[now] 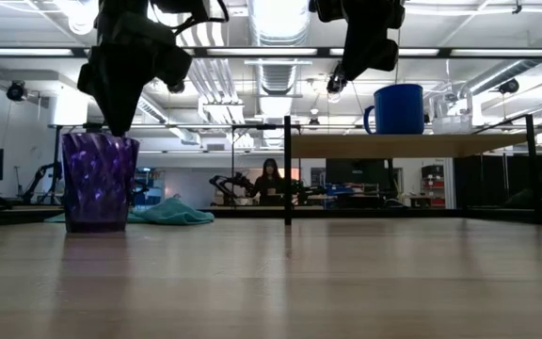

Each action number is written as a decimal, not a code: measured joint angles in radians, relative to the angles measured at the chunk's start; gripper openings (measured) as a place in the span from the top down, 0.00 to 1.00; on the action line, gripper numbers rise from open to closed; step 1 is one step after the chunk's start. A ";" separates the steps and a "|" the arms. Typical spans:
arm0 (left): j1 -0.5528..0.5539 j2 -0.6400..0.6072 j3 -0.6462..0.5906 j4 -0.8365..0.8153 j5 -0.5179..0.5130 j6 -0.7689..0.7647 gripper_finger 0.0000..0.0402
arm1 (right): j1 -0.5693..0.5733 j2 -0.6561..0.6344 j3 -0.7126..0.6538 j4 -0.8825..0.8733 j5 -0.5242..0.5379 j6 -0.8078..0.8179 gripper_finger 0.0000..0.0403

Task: Stack small to large cups/mugs on shelf
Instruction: Put the purple cup into the shelf

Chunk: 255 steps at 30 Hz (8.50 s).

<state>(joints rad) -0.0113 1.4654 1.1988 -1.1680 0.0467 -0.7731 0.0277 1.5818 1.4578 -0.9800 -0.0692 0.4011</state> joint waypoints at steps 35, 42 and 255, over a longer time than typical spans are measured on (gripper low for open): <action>0.000 0.043 -0.045 0.008 -0.027 0.004 0.79 | 0.000 0.000 0.000 0.044 0.000 0.000 0.77; 0.000 0.037 -0.015 -0.003 0.000 0.064 0.98 | 0.000 0.000 0.000 0.043 0.000 -0.001 0.80; 0.016 0.526 0.549 0.250 0.123 1.210 1.00 | 0.084 -0.096 0.295 -0.388 0.044 -0.479 0.74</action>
<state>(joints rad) 0.0051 1.9911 1.7481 -0.9176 0.1699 0.4365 0.1112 1.4863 1.7531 -1.3683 -0.0254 -0.0783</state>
